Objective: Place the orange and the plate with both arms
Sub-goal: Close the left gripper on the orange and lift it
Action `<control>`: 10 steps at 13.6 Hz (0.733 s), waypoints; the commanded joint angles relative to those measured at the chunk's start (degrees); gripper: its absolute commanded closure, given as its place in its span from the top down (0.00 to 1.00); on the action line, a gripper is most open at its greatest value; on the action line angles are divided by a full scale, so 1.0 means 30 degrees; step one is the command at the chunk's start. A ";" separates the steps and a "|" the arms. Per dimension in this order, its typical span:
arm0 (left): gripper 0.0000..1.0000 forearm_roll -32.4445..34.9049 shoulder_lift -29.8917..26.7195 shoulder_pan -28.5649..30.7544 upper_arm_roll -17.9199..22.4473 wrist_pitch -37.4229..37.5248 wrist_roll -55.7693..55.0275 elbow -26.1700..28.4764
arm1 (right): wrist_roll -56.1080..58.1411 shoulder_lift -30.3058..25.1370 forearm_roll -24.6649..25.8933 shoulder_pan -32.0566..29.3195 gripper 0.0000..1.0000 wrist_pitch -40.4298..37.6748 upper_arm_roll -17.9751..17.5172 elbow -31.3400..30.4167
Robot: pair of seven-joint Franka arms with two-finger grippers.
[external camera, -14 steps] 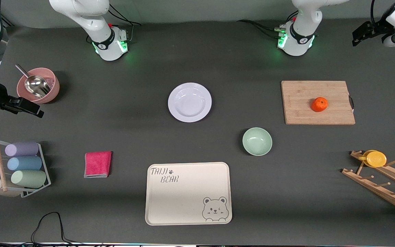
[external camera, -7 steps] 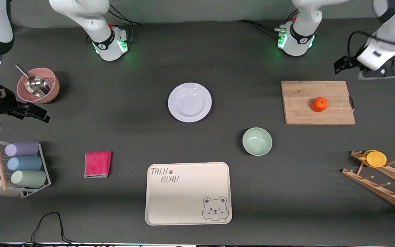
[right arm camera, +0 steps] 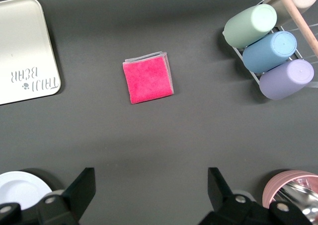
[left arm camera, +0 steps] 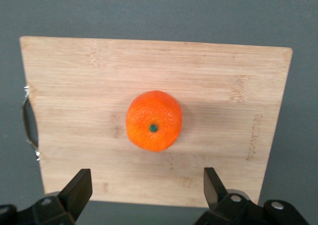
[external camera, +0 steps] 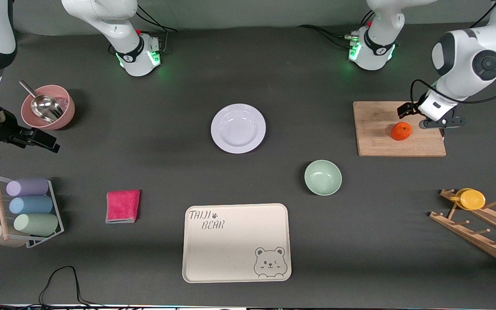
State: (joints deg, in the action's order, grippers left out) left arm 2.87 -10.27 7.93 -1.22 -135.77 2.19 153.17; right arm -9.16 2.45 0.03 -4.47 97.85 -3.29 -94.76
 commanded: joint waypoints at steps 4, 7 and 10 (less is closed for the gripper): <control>1.00 0.0127 0.2922 0.0139 -0.0033 -0.3897 -0.0026 0.0270 | -0.0520 0.0033 0.0138 0.0788 1.00 -0.0332 -0.0077 0.0855; 1.00 0.0098 0.3539 0.0110 -0.0033 -0.5071 -0.0172 0.0593 | -0.0491 0.0294 0.0166 0.1049 1.00 -0.0362 -0.0077 0.0825; 1.00 0.0127 0.3891 0.0110 -0.0033 -0.5571 -0.0172 0.0682 | -0.0520 0.0441 0.0137 0.1051 1.00 0.0281 -0.0077 0.0796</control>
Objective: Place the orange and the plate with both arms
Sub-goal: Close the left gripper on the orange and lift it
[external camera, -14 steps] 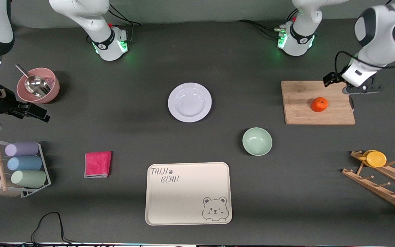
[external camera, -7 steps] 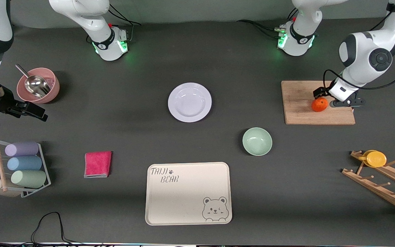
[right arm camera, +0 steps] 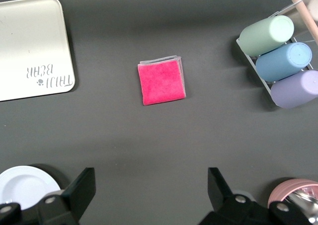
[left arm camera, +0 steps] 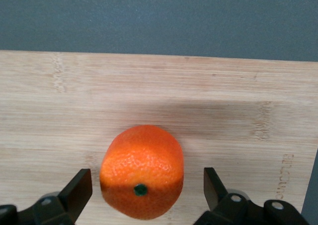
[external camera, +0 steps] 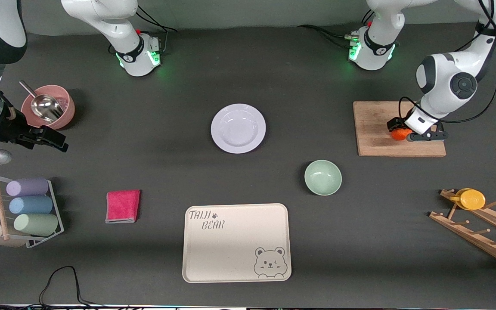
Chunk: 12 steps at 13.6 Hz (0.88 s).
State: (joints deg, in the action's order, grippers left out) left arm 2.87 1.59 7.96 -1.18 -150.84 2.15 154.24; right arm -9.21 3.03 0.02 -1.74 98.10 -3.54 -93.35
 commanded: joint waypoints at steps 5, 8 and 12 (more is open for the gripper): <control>0.01 0.0127 -0.0062 0.0101 -0.0046 -0.0638 -0.0159 0.0382 | -0.0561 0.0191 0.0343 0.0609 1.00 0.0671 0.0010 0.0297; 0.00 0.0127 -0.0033 0.0130 -0.0017 -0.0639 -0.0159 0.0383 | -0.0562 0.0221 0.0343 0.0609 1.00 0.1021 0.0010 0.0297; 0.00 0.0127 -0.0469 0.0160 -0.0017 -0.0258 -0.0129 0.0353 | -0.0562 0.0104 0.0372 0.0609 1.00 0.1081 0.0039 0.0004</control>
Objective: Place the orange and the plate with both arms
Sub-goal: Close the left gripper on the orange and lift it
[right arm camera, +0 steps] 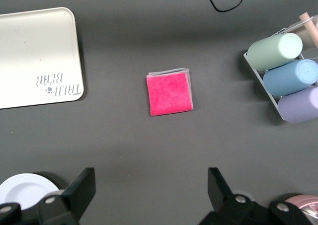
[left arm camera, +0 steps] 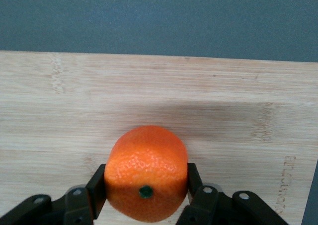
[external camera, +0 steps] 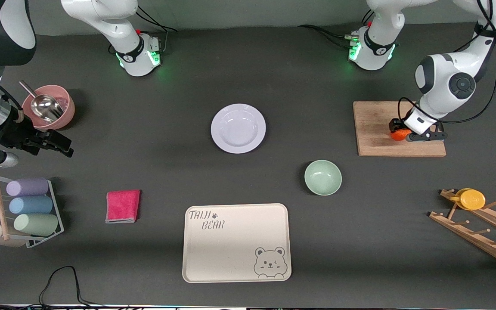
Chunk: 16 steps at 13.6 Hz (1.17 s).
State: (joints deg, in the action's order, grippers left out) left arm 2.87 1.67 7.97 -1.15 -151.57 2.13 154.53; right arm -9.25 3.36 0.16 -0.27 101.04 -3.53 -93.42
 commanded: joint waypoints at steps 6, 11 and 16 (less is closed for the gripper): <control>0.00 0.0128 -0.5178 -0.0018 -0.0144 0.8809 -0.0211 -0.2777 | -0.0550 -0.0094 0.0356 0.0121 1.00 0.0217 0.0034 -0.0178; 0.00 0.0099 -0.5420 -0.0545 -0.0378 2.0972 -0.0183 -1.2731 | -0.0608 -0.0182 0.0356 0.0150 1.00 0.0187 0.0093 -0.0385; 0.00 -0.0077 -0.5155 -0.0751 -0.0992 2.3776 -0.0241 -1.5769 | -0.0608 -0.0153 0.0327 0.0121 1.00 0.0217 0.0122 -0.0385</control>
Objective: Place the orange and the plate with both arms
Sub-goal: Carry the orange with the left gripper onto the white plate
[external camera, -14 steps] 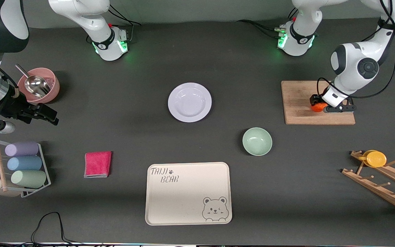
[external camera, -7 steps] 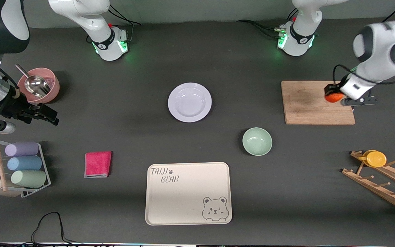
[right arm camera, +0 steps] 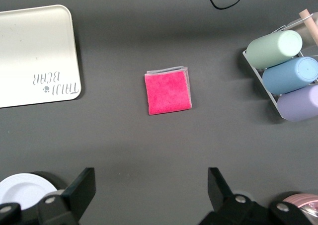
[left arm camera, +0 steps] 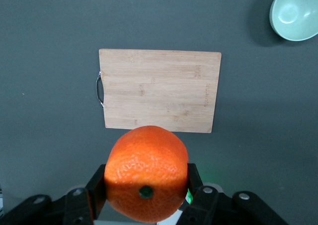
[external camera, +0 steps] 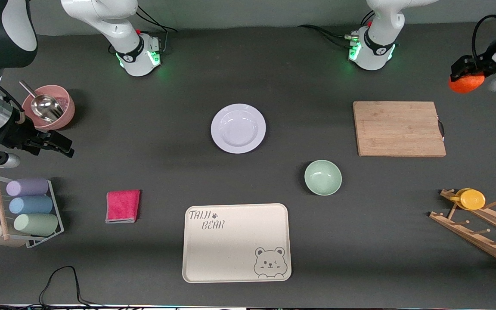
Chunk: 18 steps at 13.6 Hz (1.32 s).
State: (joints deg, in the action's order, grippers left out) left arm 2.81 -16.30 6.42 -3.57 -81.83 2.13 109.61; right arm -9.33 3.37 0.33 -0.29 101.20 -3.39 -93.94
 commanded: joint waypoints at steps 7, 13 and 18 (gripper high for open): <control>0.00 -0.2780 0.2232 -0.0706 -0.8723 -0.1718 -0.9712 -0.0997 | -0.0612 -0.0157 0.0183 0.0067 1.00 0.0425 0.0134 -0.0356; 0.00 0.0080 1.0458 -0.5059 -1.3488 -0.5532 -2.1084 -0.5064 | -0.0612 -0.0187 0.0095 0.0067 1.00 0.0455 0.0163 -0.0474; 0.00 0.3716 1.5649 -0.9197 -1.3371 -0.7492 -2.6073 -0.7295 | -0.0960 -0.0216 0.0037 0.0154 1.00 0.0455 0.0134 -0.0474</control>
State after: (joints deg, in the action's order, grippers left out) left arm 10.30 24.45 -17.15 -44.41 -103.75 -71.16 93.09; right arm -9.82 3.42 0.32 -0.35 101.85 -3.08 -94.69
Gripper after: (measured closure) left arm 0.335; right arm 0.000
